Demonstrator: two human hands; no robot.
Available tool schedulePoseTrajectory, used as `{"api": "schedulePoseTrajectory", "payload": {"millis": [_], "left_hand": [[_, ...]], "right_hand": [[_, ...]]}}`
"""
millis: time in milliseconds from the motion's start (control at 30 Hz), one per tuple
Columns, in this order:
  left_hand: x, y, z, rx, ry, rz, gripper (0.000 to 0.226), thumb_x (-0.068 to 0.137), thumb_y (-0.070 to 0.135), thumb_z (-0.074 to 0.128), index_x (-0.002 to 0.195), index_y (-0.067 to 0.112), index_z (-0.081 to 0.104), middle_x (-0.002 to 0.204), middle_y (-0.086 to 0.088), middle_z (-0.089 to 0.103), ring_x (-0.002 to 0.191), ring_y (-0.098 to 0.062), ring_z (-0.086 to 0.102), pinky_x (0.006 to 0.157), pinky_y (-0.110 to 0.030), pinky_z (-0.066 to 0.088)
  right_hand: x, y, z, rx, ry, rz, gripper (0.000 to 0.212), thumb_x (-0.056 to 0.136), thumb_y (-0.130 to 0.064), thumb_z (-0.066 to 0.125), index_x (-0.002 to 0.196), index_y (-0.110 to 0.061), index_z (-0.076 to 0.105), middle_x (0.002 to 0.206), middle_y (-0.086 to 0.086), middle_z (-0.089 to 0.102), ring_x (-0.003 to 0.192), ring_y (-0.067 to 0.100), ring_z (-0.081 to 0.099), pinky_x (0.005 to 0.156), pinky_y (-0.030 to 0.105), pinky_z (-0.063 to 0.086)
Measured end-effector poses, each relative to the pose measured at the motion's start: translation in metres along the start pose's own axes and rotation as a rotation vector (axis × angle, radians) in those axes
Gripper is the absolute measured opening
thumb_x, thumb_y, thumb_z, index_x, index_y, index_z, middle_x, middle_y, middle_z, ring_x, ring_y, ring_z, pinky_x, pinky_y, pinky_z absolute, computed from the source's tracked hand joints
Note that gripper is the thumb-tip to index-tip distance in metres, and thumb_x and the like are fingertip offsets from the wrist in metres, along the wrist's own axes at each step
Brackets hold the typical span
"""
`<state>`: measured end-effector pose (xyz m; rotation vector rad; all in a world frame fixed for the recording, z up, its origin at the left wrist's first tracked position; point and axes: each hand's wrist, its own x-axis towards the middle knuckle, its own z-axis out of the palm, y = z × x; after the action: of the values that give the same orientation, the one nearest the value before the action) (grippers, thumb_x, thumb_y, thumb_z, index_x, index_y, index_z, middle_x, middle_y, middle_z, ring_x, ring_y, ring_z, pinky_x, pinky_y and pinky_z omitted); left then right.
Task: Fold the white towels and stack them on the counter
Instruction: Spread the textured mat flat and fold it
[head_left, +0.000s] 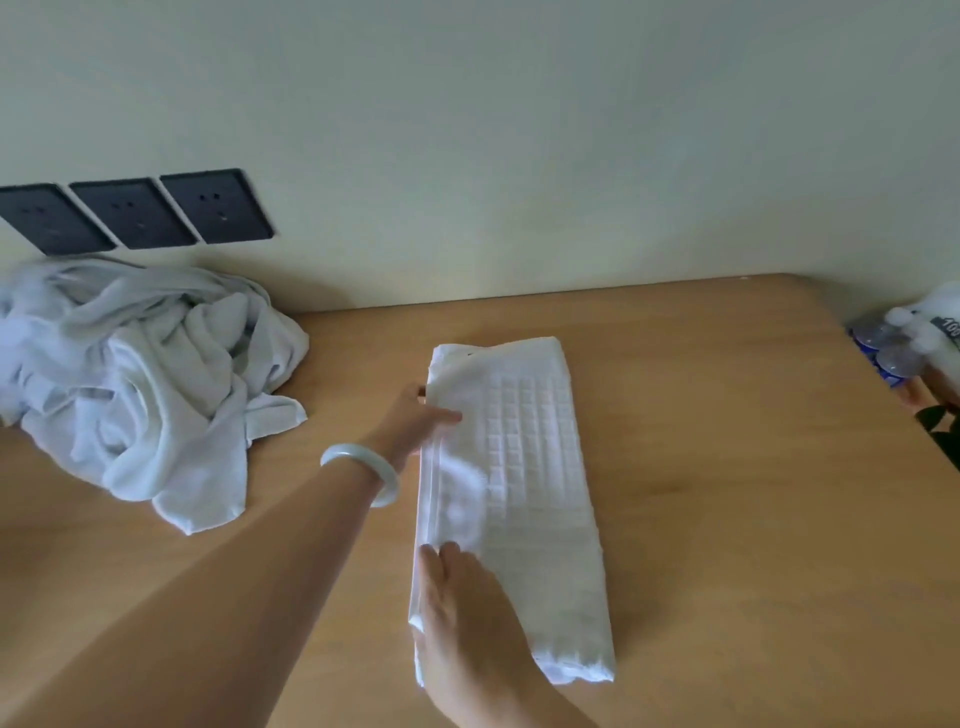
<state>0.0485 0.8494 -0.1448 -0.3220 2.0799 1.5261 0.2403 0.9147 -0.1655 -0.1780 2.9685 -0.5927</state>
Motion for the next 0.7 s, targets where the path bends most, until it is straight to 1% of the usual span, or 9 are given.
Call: {"api": "schedulePoseTrajectory", "payload": {"millis": [100, 233, 300, 367, 433, 500, 567, 633, 700], "left_hand": [[0.017, 0.005, 0.006, 0.049, 0.025, 0.085, 0.069, 0.056, 0.042, 0.072, 0.118, 0.014, 0.060, 0.108, -0.009, 0.069, 0.097, -0.027, 0.068, 0.089, -0.049, 0.056], [0.014, 0.016, 0.006, 0.041, 0.122, 0.204, 0.047, 0.076, 0.015, 0.055, 0.120, 0.030, 0.065, 0.099, 0.000, 0.072, 0.090, -0.023, 0.068, 0.085, -0.042, 0.057], [0.012, 0.013, 0.002, 0.121, 0.150, 0.250, 0.049, 0.082, 0.007, 0.050, 0.125, 0.028, 0.061, 0.101, -0.002, 0.071, 0.093, -0.025, 0.066, 0.084, -0.041, 0.057], [0.016, 0.005, -0.003, 0.183, 0.190, 0.197, 0.057, 0.083, 0.003, 0.052, 0.137, 0.021, 0.049, 0.107, -0.005, 0.067, 0.096, -0.027, 0.065, 0.086, -0.044, 0.056], [0.010, -0.003, -0.006, 0.217, 0.222, 0.110, 0.069, 0.080, 0.001, 0.062, 0.143, 0.014, 0.037, 0.121, -0.007, 0.059, 0.105, -0.028, 0.061, 0.090, -0.044, 0.054], [-0.005, -0.015, -0.006, 0.323, 0.210, 0.016, 0.082, 0.077, 0.012, 0.076, 0.144, 0.010, 0.029, 0.134, -0.009, 0.046, 0.118, -0.032, 0.052, 0.096, -0.043, 0.051], [-0.022, -0.033, -0.004, 0.387, 0.112, -0.061, 0.094, 0.073, 0.028, 0.083, 0.144, 0.005, 0.025, 0.137, -0.010, 0.044, 0.122, -0.033, 0.050, 0.098, -0.046, 0.050], [-0.035, -0.046, -0.001, 0.403, 0.025, -0.092, 0.093, 0.071, 0.031, 0.085, 0.140, 0.003, 0.028, 0.133, -0.012, 0.049, 0.118, -0.032, 0.053, 0.096, -0.046, 0.051], [-0.039, -0.051, 0.002, 0.451, -0.005, -0.071, 0.087, 0.073, 0.026, 0.084, 0.138, 0.004, 0.032, 0.132, -0.012, 0.049, 0.116, -0.031, 0.053, 0.095, -0.042, 0.051]], "right_hand": [[-0.004, 0.006, 0.005, 0.176, -0.025, -0.016, 0.045, 0.056, -0.017, 0.073, 0.092, -0.019, 0.047, 0.087, -0.006, 0.048, 0.067, 0.011, 0.053, 0.058, 0.017, 0.040], [-0.002, 0.017, -0.002, 0.252, -0.045, -0.083, 0.032, 0.079, -0.004, 0.047, 0.107, -0.018, 0.046, 0.103, -0.008, 0.038, 0.080, 0.014, 0.045, 0.065, 0.024, 0.033], [-0.007, 0.021, -0.004, 0.268, -0.048, -0.158, 0.036, 0.078, -0.004, 0.046, 0.110, -0.021, 0.047, 0.105, -0.011, 0.037, 0.085, 0.009, 0.042, 0.068, 0.024, 0.037], [-0.010, 0.027, -0.009, 0.329, -0.163, -0.211, 0.040, 0.082, -0.008, 0.053, 0.118, -0.024, 0.051, 0.111, -0.012, 0.042, 0.096, 0.005, 0.047, 0.081, 0.022, 0.045], [-0.003, 0.045, -0.018, 0.500, -0.261, -0.096, 0.036, 0.086, -0.020, 0.064, 0.120, -0.031, 0.058, 0.108, -0.013, 0.054, 0.095, 0.002, 0.055, 0.088, 0.019, 0.047], [0.014, 0.072, -0.030, 0.601, -0.127, 0.151, 0.027, 0.089, -0.025, 0.065, 0.114, -0.035, 0.062, 0.101, -0.013, 0.063, 0.091, 0.002, 0.061, 0.088, 0.025, 0.050], [0.038, 0.104, -0.039, 0.464, 0.120, 0.334, 0.022, 0.092, -0.019, 0.061, 0.113, -0.025, 0.061, 0.103, -0.005, 0.061, 0.096, 0.013, 0.060, 0.089, 0.035, 0.050], [0.064, 0.124, -0.054, 0.301, 0.151, 0.401, 0.031, 0.094, -0.017, 0.057, 0.125, -0.013, 0.055, 0.110, 0.004, 0.054, 0.104, 0.021, 0.054, 0.089, 0.033, 0.045], [0.089, 0.132, -0.064, 0.163, 0.116, 0.364, 0.039, 0.093, -0.021, 0.058, 0.129, -0.011, 0.049, 0.109, 0.005, 0.050, 0.104, 0.024, 0.048, 0.091, 0.035, 0.041]]}}
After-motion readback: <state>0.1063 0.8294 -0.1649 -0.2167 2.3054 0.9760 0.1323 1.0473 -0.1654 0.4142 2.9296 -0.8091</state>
